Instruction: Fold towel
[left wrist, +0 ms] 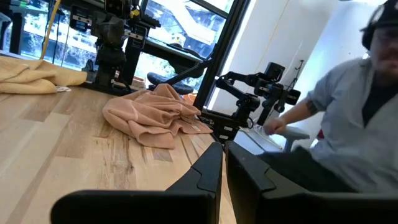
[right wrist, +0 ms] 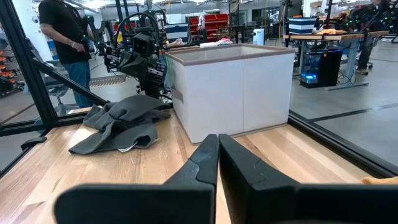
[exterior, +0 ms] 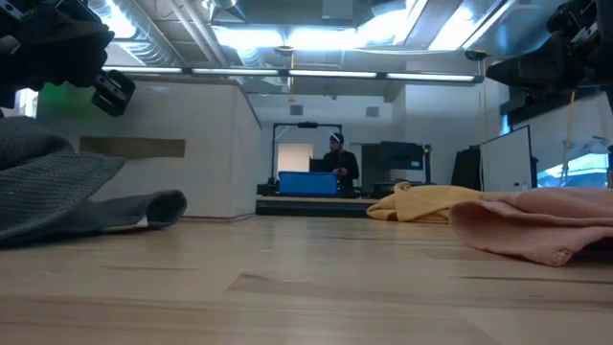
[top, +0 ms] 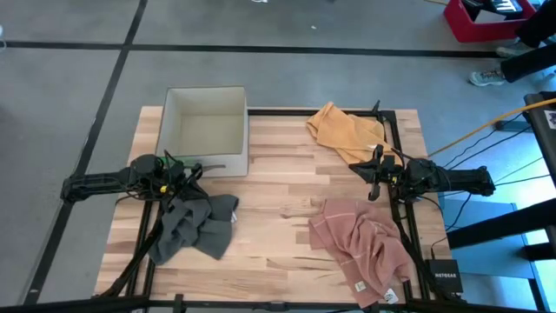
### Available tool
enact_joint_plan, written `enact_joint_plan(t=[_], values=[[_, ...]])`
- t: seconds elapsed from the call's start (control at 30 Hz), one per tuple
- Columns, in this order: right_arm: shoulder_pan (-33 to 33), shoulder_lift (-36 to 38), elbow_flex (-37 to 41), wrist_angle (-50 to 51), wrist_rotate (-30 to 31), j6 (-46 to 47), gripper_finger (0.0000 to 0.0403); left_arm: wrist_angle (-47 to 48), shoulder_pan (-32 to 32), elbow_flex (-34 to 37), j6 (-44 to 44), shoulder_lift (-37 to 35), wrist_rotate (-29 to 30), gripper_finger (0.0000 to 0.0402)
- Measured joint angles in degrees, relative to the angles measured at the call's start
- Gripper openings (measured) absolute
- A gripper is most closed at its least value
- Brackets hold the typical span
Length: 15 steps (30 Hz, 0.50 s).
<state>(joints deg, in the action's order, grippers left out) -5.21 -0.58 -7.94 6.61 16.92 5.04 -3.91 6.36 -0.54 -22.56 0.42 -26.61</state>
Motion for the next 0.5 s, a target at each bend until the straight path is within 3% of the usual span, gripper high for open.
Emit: enact_joint_plan(t=[0.23, 0.37, 0.5], values=[[0.0, 0.0, 0.0, 0.0, 0.0, 0.0, 0.0017, 0.0, 0.0, 0.0, 0.4, 0.0, 0.0, 0.0015], [0.0, 0.0, 0.0, 0.0, 0.0, 0.0, 0.0017, -0.9, 0.1, 0.0, 18.8, 0.0, 5.0, 0.0015], [0.0, 0.0, 0.0, 0.0, 0.0, 0.0, 0.0017, -0.6, 0.1, 0.0, 29.1, 0.0, 6.3, 0.0015]])
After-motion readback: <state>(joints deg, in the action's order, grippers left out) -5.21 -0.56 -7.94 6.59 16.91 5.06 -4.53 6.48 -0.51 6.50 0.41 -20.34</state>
